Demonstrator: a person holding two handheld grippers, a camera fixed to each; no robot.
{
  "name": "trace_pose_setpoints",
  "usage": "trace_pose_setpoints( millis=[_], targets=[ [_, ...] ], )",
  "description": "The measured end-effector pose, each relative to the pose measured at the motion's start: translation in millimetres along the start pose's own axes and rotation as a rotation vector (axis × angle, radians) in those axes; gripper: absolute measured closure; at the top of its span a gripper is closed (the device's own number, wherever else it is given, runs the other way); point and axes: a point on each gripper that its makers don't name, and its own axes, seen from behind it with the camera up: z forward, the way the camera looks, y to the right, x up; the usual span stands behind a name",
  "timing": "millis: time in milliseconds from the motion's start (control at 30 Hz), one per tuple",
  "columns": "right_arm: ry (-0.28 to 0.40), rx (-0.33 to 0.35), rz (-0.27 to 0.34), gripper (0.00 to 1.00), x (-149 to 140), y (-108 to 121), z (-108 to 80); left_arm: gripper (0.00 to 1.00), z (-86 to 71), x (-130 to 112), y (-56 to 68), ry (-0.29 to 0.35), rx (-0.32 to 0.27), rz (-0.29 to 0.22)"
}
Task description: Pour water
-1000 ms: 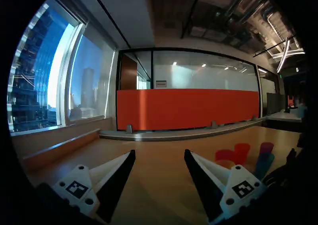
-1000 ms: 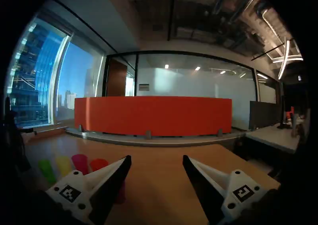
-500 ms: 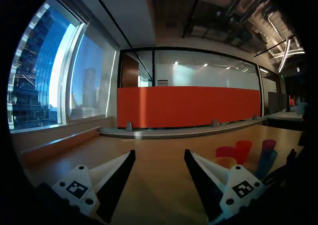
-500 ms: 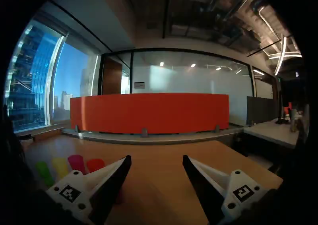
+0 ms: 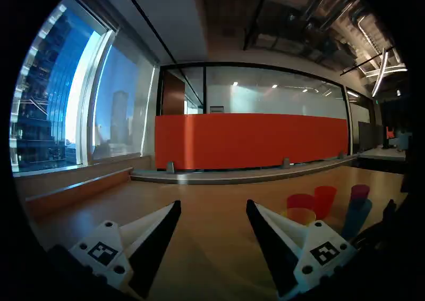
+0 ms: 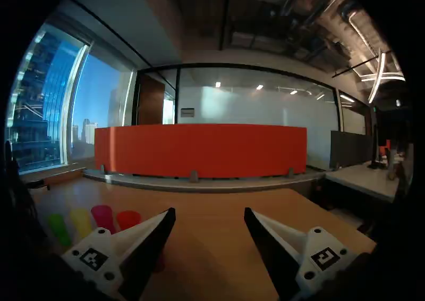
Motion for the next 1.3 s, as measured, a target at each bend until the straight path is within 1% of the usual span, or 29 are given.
trace_pose_setpoints(
  millis=[200,467,767,1067,1300],
  targets=[
    [-0.004,0.001,0.001,0.00,0,0,-1.2,0.09,2.4,-1,3.0,0.001,0.000,-0.013],
    [-0.002,0.005,0.002,0.00,1,-2,-3.5,0.09,3.0,-1,11.1,0.001,-0.009,-0.006],
    [-0.002,0.002,0.006,0.00,1,1,-4.8,0.09,5.8,-4,8.9,-0.001,-0.006,-0.004],
    [-0.002,-0.003,0.018,0.00,0,5,-4.8,0.09,8.9,-11,11.1,-0.022,-0.017,-0.009],
    [-0.002,-0.003,0.019,0.00,-1,6,-4.0,0.09,11.4,-14,9.7,-0.034,-0.014,-0.008]
  ],
)
